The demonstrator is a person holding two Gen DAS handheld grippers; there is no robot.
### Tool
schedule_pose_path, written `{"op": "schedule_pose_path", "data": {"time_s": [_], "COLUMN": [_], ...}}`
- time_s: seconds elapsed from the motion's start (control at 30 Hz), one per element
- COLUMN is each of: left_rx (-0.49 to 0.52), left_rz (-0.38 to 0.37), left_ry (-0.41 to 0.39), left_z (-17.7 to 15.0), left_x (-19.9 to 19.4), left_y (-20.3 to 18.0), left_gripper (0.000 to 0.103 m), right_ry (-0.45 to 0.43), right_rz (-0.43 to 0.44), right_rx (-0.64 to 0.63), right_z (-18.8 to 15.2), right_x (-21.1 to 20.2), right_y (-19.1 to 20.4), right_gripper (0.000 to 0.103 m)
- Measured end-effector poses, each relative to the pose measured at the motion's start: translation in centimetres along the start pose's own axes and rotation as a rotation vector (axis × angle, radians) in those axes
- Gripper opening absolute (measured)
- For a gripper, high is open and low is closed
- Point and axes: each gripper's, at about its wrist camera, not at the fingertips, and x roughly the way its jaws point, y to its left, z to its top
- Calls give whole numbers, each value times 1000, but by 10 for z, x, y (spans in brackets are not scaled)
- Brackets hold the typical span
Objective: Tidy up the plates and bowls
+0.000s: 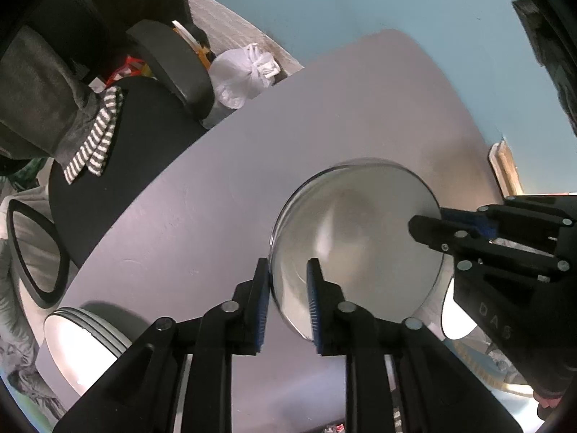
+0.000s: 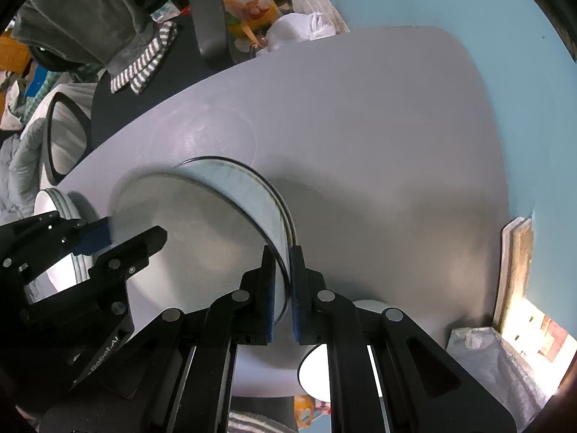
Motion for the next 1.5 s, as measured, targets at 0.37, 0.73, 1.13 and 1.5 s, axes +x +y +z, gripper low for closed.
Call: {"op": "schedule_pose_path", "data": {"time_s": [0.37, 0.73, 1.13, 1.5], "left_rx": [-30, -48, 22, 140], "left_rz": [0, -1, -83, -96], "left_ry": [5, -53, -31, 25], "left_z": [-6, -19, -46, -56], "left_x": [0, -28, -33, -9], "left_y": [10, 5, -38, -92], "left_gripper": [32, 62, 67, 67], "right_ry": [-9, -75, -109, -81], "right_rz": [-31, -63, -61, -51], "right_rx": [-16, 5, 109, 281], "right_z": [-1, -16, -66, -114], "right_x": [0, -24, -49, -29], "right_y": [4, -10, -68, -123], "right_gripper": [17, 43, 56, 56]}}
